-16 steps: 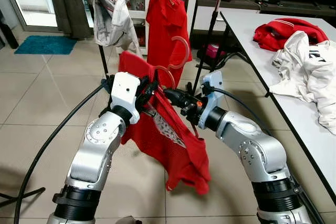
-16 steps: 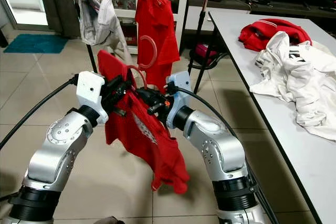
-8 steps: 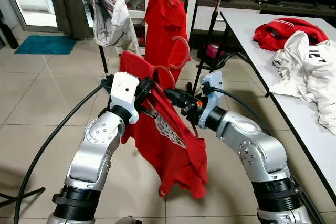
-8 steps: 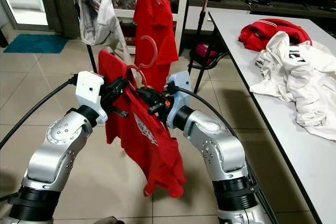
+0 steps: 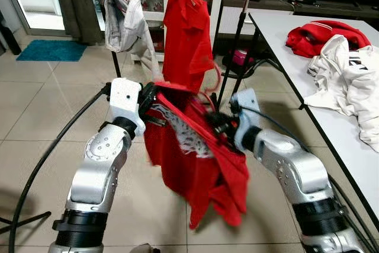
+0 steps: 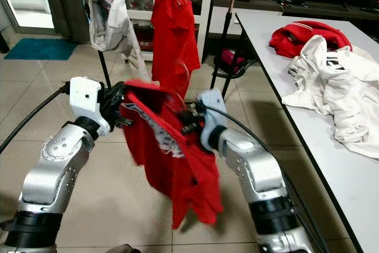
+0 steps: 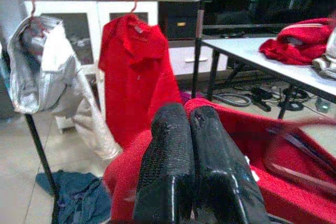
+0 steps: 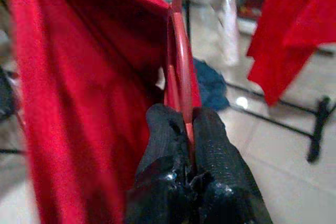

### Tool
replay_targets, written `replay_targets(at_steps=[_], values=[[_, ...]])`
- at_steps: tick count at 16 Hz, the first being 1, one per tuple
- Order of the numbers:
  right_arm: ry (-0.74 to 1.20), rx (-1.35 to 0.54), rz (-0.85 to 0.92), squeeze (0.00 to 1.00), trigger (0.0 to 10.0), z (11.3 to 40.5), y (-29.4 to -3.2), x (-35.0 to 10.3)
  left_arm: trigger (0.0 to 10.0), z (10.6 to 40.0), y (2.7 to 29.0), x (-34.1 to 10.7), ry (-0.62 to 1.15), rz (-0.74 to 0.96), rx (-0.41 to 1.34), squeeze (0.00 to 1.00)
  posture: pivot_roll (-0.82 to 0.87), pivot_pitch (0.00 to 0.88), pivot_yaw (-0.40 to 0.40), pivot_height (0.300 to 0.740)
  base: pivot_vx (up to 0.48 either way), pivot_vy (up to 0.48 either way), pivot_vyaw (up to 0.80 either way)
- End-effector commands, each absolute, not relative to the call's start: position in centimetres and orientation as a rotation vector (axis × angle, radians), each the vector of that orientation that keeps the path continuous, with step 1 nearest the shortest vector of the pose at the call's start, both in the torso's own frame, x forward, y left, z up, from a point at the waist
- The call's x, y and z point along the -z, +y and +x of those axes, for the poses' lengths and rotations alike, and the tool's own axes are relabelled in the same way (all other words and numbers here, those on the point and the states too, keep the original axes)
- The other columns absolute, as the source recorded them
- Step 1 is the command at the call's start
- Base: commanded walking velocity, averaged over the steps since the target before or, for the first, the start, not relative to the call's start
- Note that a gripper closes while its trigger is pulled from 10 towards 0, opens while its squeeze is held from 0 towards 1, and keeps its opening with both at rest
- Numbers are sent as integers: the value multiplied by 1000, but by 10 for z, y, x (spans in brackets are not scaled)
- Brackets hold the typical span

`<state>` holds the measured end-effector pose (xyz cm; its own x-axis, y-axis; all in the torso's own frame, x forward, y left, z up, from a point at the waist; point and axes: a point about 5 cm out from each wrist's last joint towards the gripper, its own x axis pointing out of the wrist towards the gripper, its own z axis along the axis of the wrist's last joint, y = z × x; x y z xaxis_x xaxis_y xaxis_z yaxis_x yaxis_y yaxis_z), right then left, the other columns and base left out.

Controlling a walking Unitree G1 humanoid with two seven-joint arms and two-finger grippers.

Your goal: Hang hanger

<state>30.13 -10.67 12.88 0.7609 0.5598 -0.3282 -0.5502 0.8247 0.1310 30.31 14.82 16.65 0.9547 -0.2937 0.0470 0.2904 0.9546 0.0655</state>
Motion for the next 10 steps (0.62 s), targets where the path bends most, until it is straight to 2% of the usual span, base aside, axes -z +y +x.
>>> replay_targets(at_steps=[1,5,6,8,10], values=[[409,-552,-16,0,10000,300,-119,-124,0,307,160,-171,-63,46,218,0,-93,0,-44,727,0,0,0],[383,-599,-9,0,10000,291,-119,-137,0,312,177,-157,19,102,96,0,-97,0,-42,727,0,0,0],[291,-570,72,0,10000,295,-117,-151,0,310,177,-151,42,117,96,0,-97,0,-42,727,0,0,0],[215,-513,186,0,10000,300,-117,-164,0,307,170,-143,80,111,147,0,-101,0,-40,727,0,0,0],[241,-500,187,0,10000,302,-114,-158,0,302,149,-142,79,71,281,0,-101,0,-40,727,0,0,0]])
